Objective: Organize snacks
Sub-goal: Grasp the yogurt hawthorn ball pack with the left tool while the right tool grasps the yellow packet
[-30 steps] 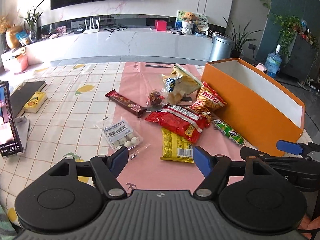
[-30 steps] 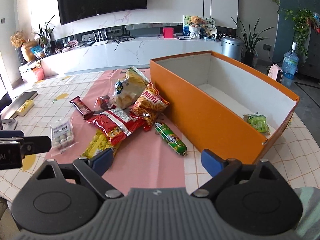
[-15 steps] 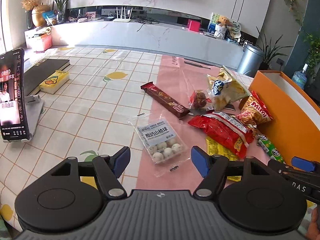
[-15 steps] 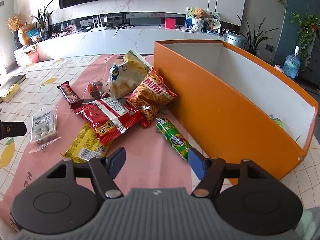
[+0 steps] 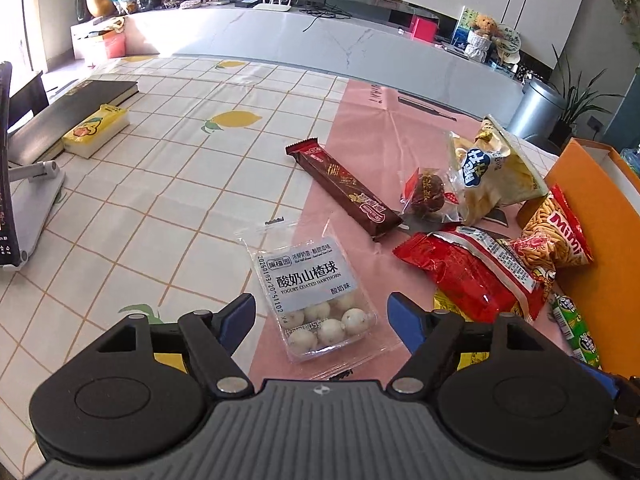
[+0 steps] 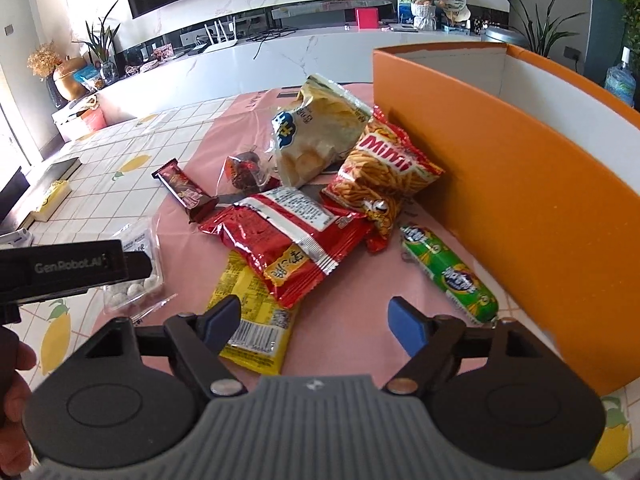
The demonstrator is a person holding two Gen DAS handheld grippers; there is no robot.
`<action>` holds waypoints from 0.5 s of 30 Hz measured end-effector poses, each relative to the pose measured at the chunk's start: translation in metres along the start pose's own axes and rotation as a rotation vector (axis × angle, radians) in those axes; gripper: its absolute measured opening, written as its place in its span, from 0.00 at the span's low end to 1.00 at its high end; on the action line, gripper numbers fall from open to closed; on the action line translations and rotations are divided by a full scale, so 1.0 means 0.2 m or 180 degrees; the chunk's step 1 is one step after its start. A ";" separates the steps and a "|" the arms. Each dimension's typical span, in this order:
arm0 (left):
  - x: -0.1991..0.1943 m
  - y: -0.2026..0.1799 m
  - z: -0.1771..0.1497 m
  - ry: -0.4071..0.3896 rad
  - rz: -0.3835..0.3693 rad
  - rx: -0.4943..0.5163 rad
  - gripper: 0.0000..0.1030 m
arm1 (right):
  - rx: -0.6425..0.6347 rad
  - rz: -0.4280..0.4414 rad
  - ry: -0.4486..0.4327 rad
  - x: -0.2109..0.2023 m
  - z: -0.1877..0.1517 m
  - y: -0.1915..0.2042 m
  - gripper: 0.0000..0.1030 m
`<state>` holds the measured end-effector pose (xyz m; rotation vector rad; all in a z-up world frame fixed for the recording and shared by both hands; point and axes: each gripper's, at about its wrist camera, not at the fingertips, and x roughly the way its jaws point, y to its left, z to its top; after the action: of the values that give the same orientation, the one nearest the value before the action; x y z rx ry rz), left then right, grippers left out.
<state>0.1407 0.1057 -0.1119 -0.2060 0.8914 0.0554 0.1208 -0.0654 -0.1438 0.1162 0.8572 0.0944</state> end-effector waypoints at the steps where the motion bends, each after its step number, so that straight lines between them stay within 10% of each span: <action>1: 0.02 0.00 0.00 0.0026 0.0014 -0.0011 0.86 | 0.0006 0.0014 0.0019 0.02 0.00 0.01 0.81; 15: 0.08 -0.01 -0.01 0.0088 0.0130 0.0150 0.83 | -0.0347 0.0030 0.0095 0.16 -0.03 0.18 0.87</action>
<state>0.1494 0.1032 -0.1250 -0.1449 0.9235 0.0696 0.1364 -0.0258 -0.1659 0.0167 0.8794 0.1519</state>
